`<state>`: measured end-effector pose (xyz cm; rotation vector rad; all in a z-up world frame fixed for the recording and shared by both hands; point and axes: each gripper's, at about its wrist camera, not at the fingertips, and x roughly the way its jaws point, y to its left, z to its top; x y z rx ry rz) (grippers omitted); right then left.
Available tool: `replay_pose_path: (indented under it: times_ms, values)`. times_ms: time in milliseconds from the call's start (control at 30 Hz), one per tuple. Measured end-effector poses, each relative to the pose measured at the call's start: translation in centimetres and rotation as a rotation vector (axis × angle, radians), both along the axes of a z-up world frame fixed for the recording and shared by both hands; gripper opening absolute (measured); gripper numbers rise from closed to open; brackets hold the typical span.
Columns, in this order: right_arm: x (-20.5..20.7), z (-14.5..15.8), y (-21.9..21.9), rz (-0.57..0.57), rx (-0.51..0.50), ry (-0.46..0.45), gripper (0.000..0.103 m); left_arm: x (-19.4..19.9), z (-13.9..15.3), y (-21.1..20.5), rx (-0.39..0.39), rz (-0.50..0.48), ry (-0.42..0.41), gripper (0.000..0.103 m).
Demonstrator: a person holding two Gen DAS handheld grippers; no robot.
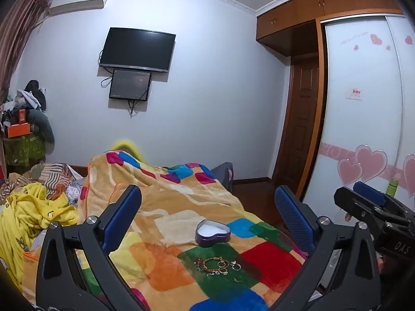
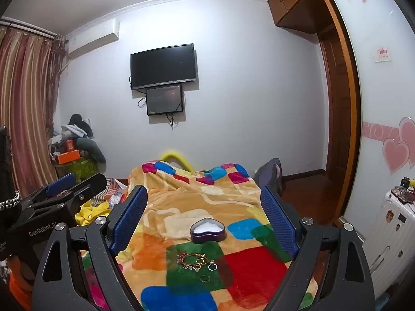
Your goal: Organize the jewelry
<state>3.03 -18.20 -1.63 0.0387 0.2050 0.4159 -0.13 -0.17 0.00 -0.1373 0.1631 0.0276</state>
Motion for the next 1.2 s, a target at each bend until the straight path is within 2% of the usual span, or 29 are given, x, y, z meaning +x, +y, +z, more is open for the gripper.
replay_pose_path:
  times_ms: [67, 167, 1200]
  values:
    - [0.1, 0.0, 0.0, -0.001, -0.003, 0.003, 0.087, -0.3, -0.4, -0.7, 0.017, -0.005, 0.004, 0.103]
    - [0.1, -0.1, 0.0, 0.001, -0.002, 0.004, 0.087, 0.5, -0.6, 0.0, -0.011, -0.01, 0.038, 0.103]
    - [0.7, -1.3, -0.1, -0.002, -0.001, 0.031, 0.087, 0.8, -0.9, 0.0, 0.012, 0.0, 0.048, 0.103]
